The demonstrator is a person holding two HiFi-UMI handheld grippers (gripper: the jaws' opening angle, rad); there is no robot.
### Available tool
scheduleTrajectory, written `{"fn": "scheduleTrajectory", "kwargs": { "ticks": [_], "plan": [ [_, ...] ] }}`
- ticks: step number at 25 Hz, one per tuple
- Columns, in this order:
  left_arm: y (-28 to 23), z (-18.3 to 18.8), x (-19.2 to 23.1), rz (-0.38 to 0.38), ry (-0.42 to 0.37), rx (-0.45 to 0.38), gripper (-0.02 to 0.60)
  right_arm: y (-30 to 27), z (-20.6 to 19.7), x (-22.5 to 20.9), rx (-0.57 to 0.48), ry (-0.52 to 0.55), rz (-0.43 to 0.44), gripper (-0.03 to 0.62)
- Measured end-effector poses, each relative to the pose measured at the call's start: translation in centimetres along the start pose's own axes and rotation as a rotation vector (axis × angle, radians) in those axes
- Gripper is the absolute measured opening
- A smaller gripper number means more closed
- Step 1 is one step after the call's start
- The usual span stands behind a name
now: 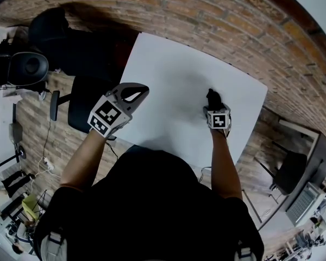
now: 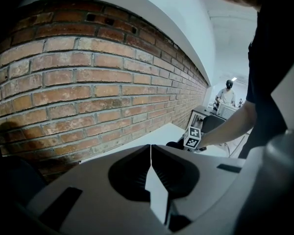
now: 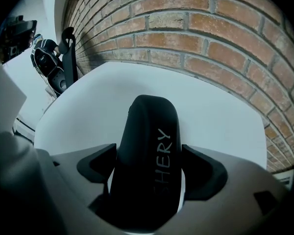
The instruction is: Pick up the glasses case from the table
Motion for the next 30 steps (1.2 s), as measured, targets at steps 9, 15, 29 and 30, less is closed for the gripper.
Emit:
{"fn": "scheduleTrajectory", "kwargs": {
  "ticks": [9,15,29,30],
  "plan": [
    [0.07,-0.19,-0.06,-0.004,0.002,0.002,0.013,-0.12,-0.06,-0.12,0.022,-0.006,0.004,0.407],
    [0.0,-0.21,-0.13,-0.012,-0.004,0.003,0.012,0.06,0.12,0.02,0.014,-0.002,0.002,0.37],
    [0.11,-0.27,-0.06,-0.015,-0.004,-0.004,0.014,0.16,0.21,0.29,0.02,0.017,0.008,0.339],
    [0.12,-0.26,-0.02,-0.015,-0.005,-0.005,0.013,0.17,0.23,0.31,0.017,0.022,0.001,0.337]
  ]
}}
Point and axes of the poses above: the fingertips, and each gripper's own axes: y backward along the fingers, x to its left, z out of its top, the point moved 7 cm from there along y, backward along the fingers, and after that the axes turned 13 degrees about y, right-handed, at the moved point
